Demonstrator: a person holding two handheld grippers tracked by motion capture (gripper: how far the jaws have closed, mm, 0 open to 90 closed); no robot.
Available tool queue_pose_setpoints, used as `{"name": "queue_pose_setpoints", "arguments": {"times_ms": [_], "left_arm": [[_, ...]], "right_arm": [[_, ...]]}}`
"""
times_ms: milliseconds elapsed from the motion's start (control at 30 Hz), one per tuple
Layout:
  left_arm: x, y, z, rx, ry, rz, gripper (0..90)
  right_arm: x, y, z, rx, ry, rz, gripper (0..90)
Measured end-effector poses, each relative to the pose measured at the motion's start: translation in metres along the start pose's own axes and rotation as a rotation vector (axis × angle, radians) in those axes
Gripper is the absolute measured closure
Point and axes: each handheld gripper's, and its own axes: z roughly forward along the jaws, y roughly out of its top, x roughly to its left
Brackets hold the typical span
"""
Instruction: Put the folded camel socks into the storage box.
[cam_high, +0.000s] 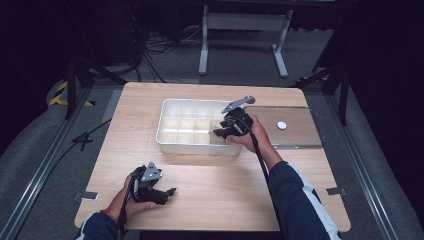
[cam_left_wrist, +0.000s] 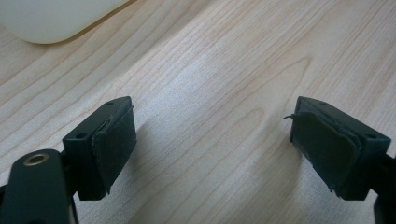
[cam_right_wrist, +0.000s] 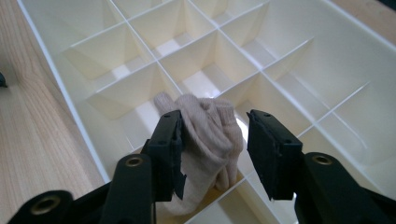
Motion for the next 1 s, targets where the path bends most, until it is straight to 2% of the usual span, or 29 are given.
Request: {"name": "queue_pose_setpoints", "arguments": {"times_ms": [67, 233, 300, 400, 533, 567, 633, 700, 900, 1000], "left_arm": [[0.0, 0.0, 0.0, 0.0, 0.0, 0.0, 14.6], [0.0, 0.0, 0.0, 0.0, 0.0, 0.0, 14.6], [0.0, 0.0, 0.0, 0.0, 0.0, 0.0, 14.6], [0.0, 0.0, 0.0, 0.001, 0.0, 0.0, 14.6], [0.0, 0.0, 0.0, -0.001, 0.0, 0.0, 14.5], [0.0, 0.0, 0.0, 0.005, 0.0, 0.003, 14.6], [0.0, 0.0, 0.0, 0.005, 0.001, 0.002, 14.6], [0.0, 0.0, 0.0, -0.002, 0.003, -0.001, 14.6], [0.0, 0.0, 0.0, -0.002, 0.004, 0.002, 14.6], [0.0, 0.0, 0.0, -0.001, 0.006, 0.005, 14.6]], "right_arm": [[0.0, -0.001, 0.004, 0.021, 0.015, -0.006, 66.0], [0.003, 0.0, 0.008, 0.029, 0.025, -0.032, 73.6], [0.004, 0.0, 0.009, 0.048, 0.021, -0.059, 78.6], [0.002, -0.002, 0.012, 0.101, 0.013, -0.047, 79.9], [0.0, -0.004, 0.015, 0.134, 0.021, -0.043, 80.5], [0.0, -0.004, 0.018, 0.172, 0.025, -0.051, 80.7], [0.001, -0.005, 0.022, 0.204, 0.014, -0.068, 80.9], [0.003, -0.003, 0.023, 0.218, 0.005, -0.085, 80.9], [0.004, 0.0, 0.027, 0.245, 0.005, -0.073, 81.1], [0.005, 0.001, 0.029, 0.262, -0.003, -0.086, 81.1]]}}
